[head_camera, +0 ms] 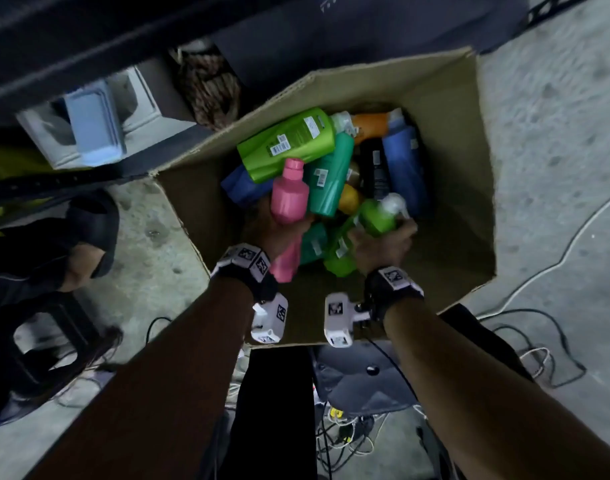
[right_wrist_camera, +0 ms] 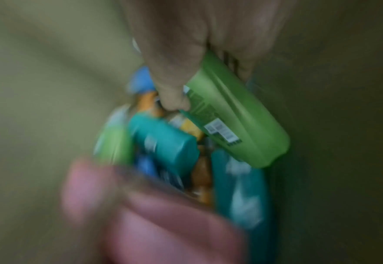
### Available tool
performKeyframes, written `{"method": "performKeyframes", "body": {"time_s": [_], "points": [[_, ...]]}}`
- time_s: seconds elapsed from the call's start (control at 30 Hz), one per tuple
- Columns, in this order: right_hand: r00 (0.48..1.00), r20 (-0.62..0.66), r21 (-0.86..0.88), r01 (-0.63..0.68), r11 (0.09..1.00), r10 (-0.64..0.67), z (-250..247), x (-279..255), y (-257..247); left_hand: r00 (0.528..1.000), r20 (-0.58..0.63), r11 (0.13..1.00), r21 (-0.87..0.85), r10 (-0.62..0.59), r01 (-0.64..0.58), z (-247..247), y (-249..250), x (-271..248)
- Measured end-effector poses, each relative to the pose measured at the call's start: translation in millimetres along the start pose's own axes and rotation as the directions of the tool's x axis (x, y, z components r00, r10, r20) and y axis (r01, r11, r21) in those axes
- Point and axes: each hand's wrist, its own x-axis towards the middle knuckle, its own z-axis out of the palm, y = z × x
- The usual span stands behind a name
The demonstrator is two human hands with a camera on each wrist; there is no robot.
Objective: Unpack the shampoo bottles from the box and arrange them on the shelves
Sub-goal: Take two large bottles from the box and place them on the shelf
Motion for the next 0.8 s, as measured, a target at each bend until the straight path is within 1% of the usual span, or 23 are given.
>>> {"method": "performKeyframes", "body": {"time_s": [0.03,0.07,0.1,0.13,0.2,0.3,0.37,0.43,0.5,0.57,0.63,0.7,0.77,0.8], "points": [[0.992,0.006,-0.051,0.124,0.991,-0.124,-3.4,0.3,-6.8,1.0,-0.015,1.0,-0.026,0.007,-0.008,1.9,1.8,-8.3],[0.975,0.041,-0.1,0.22,0.97,-0.217,-6.5,1.9,-13.9,0.999,-0.039,0.999,-0.05,0.017,-0.018,4.2,2.0,-15.0],[0.957,0.089,-0.158,0.286,0.945,-0.275,-9.2,6.1,-21.2,0.997,-0.072,0.998,-0.064,0.025,-0.03,6.4,1.2,-21.0],[0.944,0.148,-0.228,0.323,0.918,-0.295,-10.0,11.5,-29.6,0.994,-0.105,0.997,-0.067,0.031,-0.038,8.7,0.3,-25.9],[0.937,0.232,-0.311,0.324,0.894,-0.26,-7.4,26.6,-43.9,0.99,-0.138,0.996,-0.075,0.027,-0.038,12.7,-2.9,-34.1],[0.918,0.306,-0.322,0.351,0.879,-0.254,-0.3,51.4,-52.6,0.991,-0.136,0.995,-0.094,0.011,-0.024,14.0,-6.7,-38.6],[0.905,0.346,-0.304,0.358,0.883,-0.247,4.4,62.9,-46.6,0.993,-0.114,0.992,-0.122,-0.03,0.016,11.1,-11.6,-35.5],[0.897,0.364,-0.227,0.346,0.91,-0.25,10.5,69.5,-36.0,0.994,-0.092,0.987,-0.157,-0.055,0.04,11.0,-19.0,-28.9],[0.898,0.365,-0.08,0.293,0.953,-0.245,16.3,73.3,-26.4,0.994,-0.099,0.982,-0.189,-0.036,0.017,12.7,-26.6,-21.5],[0.903,0.364,0.036,0.231,0.972,-0.228,21.4,75.6,-19.1,0.992,-0.121,0.975,-0.223,-0.023,-0.005,13.4,-30.4,-19.4],[0.911,0.349,0.073,0.207,0.976,-0.219,23.8,77.3,-17.1,0.993,-0.118,0.963,-0.268,-0.022,-0.01,14.4,-32.8,-20.5],[0.911,0.339,0.08,0.221,0.972,-0.235,22.8,78.1,-21.1,0.994,-0.112,0.953,-0.3,0.008,-0.041,14.7,-33.5,-25.7],[0.902,0.354,0.093,0.227,0.969,-0.245,18.9,75.9,-32.5,0.992,-0.123,0.939,-0.339,0.019,-0.06,13.0,-30.5,-31.7],[0.889,0.382,0.119,0.223,0.968,-0.252,16.2,73.4,-38.6,0.992,-0.123,0.932,-0.358,0.014,-0.058,12.5,-27.7,-35.5]]}}
